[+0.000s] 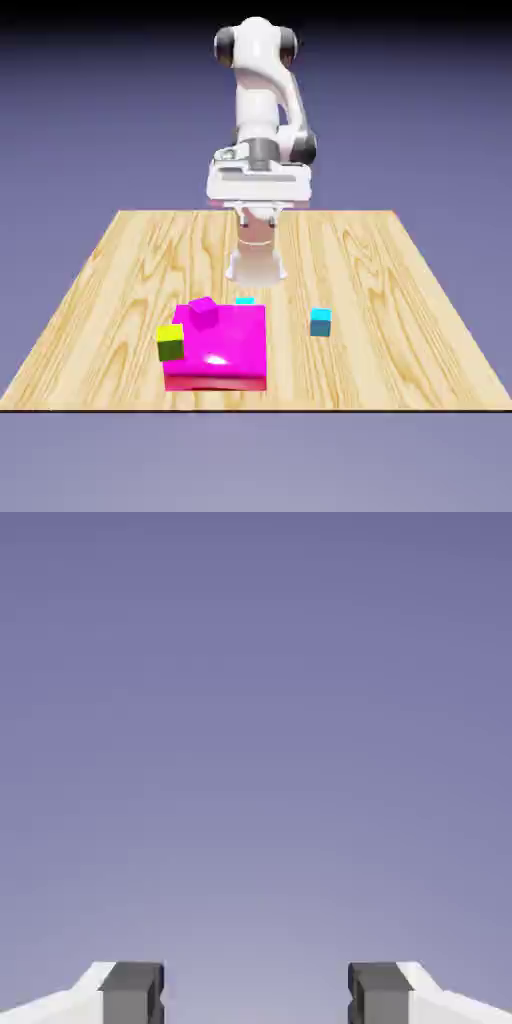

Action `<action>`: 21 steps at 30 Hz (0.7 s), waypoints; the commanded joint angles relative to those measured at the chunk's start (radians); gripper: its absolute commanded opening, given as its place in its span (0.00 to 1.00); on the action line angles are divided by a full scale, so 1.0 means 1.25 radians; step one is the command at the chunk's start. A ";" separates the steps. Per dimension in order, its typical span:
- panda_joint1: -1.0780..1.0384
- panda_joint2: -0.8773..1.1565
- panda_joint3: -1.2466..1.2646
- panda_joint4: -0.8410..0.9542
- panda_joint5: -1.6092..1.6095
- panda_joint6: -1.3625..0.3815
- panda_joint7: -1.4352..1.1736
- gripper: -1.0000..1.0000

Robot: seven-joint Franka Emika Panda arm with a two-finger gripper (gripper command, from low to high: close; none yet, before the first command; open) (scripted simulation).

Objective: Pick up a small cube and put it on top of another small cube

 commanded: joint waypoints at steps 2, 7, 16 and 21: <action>0.053 0.058 0.007 0.017 -0.037 -0.066 -0.019 0.50; 0.185 0.203 0.025 0.058 -0.130 -0.230 -0.067 0.50; 0.423 0.464 0.056 0.132 -0.296 -0.525 -0.152 0.50; 0.496 0.574 0.053 0.151 -0.371 -0.585 -0.163 0.50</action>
